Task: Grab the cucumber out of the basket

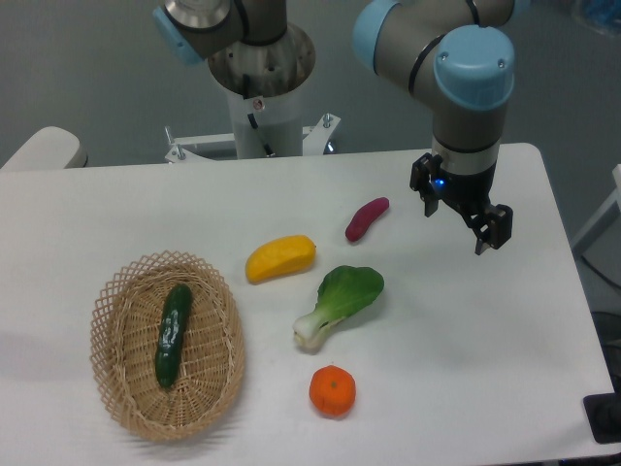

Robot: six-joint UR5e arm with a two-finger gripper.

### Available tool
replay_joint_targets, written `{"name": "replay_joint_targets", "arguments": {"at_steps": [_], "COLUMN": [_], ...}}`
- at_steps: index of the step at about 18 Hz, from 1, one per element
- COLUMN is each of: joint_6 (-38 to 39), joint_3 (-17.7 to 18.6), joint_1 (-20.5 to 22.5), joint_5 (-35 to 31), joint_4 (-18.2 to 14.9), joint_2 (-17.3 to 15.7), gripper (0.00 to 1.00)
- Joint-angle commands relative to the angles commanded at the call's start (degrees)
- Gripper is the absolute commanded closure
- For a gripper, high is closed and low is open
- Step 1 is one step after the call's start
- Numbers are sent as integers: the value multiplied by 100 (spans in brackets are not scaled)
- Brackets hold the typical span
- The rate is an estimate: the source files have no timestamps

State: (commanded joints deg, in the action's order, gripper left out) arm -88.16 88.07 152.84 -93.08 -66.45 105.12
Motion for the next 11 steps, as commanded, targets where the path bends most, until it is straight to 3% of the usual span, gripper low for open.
{"name": "replay_joint_targets", "arguments": {"at_steps": [6,11], "joint_6": [105,903], "joint_3": [18,35], "joint_1": [-35,-500], "joint_5": [0,-9], "joint_4": [0,-61], "joint_2": [-9,-26], "gripper": [0,0]}}
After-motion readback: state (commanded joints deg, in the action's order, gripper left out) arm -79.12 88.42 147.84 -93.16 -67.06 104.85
